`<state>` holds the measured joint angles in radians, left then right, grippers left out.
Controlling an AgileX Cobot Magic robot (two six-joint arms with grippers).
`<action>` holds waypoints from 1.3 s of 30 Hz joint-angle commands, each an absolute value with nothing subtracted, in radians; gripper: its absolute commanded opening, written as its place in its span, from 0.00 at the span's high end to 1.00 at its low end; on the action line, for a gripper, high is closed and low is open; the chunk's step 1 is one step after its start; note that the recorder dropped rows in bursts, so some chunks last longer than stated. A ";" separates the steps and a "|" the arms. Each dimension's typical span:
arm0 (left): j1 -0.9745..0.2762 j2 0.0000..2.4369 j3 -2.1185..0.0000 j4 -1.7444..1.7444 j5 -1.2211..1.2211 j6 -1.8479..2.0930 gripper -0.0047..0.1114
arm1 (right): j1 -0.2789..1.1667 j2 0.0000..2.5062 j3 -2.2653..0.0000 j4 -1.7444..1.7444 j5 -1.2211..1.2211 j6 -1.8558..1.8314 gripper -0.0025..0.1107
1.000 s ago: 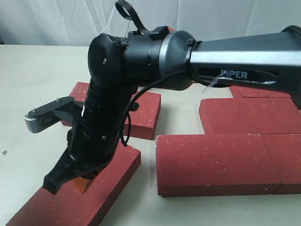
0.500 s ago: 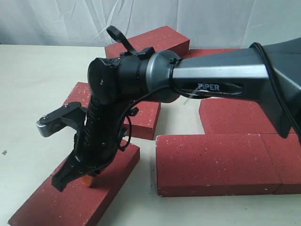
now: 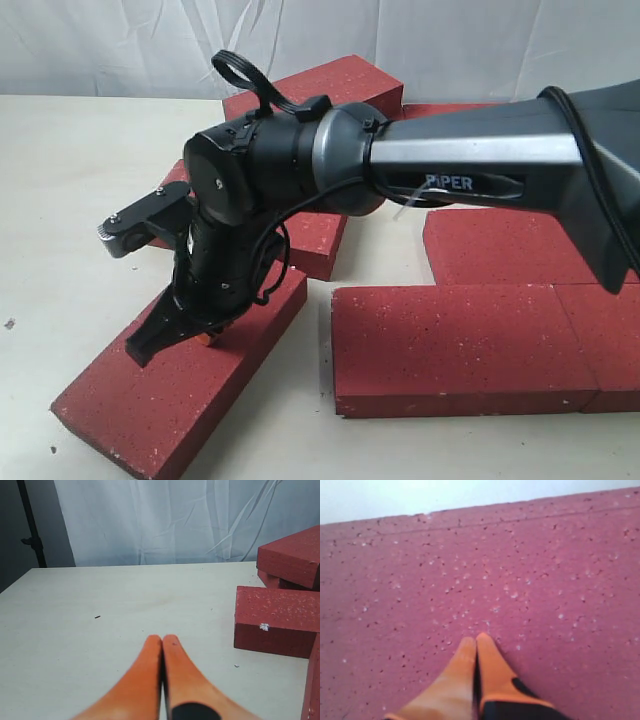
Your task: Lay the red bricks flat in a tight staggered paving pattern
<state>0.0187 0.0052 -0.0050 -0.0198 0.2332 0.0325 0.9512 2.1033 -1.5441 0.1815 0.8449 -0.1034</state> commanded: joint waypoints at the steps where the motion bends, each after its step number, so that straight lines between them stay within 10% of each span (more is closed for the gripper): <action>1: 0.019 0.000 0.000 -0.021 0.232 0.026 0.96 | 0.949 2.104 -1.539 0.117 0.835 -0.072 0.98; 39: 0.019 0.000 0.000 -0.021 0.224 0.026 0.96 | 0.788 1.917 -1.541 0.193 0.914 -0.023 0.98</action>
<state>0.0187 0.0052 -0.0050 -0.0198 0.2314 0.0325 0.8238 1.9281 -1.5441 0.1928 0.8983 0.0000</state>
